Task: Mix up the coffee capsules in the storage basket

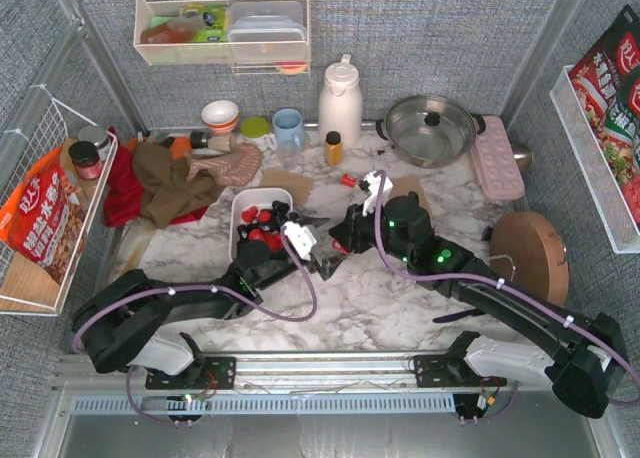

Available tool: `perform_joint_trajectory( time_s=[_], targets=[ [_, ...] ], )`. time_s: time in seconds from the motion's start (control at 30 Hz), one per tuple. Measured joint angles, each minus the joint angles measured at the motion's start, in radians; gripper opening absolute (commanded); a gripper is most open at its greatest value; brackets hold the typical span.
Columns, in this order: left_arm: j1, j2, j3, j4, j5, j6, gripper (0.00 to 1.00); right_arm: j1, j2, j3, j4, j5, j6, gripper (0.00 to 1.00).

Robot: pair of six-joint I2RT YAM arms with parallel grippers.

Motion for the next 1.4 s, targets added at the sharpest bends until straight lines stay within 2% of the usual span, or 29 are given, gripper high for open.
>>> perform_joint_trajectory(
  time_s=[0.33,0.47,0.63,0.73,0.83,1.03,1.23,1.4],
  targets=[
    [-0.046,0.015,-0.008,0.065,0.057,0.031,0.99,0.002,-0.024,0.017,-0.003,0.009,-0.033,0.28],
    [-0.046,0.007,-0.023,0.053,-0.006,0.026,0.99,0.002,-0.029,0.037,-0.051,0.042,-0.055,0.32],
    [-0.046,-0.061,0.001,-0.083,-0.149,-0.07,0.99,0.0,-0.034,0.071,-0.164,0.185,-0.074,0.42],
    [-0.046,-0.096,0.041,-0.248,-0.252,-0.189,0.99,-0.01,-0.031,0.074,-0.221,0.27,-0.096,0.45],
    [-0.046,-0.144,0.066,-0.414,-0.345,-0.288,0.99,-0.031,0.001,0.068,-0.242,0.284,-0.152,0.49],
    [-0.041,-0.324,-0.005,-0.589,-0.462,-0.383,0.99,-0.046,0.181,0.113,-0.267,0.095,-0.305,0.54],
    [-0.034,-0.537,-0.088,-0.67,-0.533,-0.446,0.99,-0.036,0.484,0.336,-0.325,-0.104,-0.423,0.54],
    [-0.033,-0.694,-0.122,-0.759,-0.599,-0.492,0.99,-0.008,0.723,0.508,-0.438,-0.148,-0.5,0.54]
  ],
)
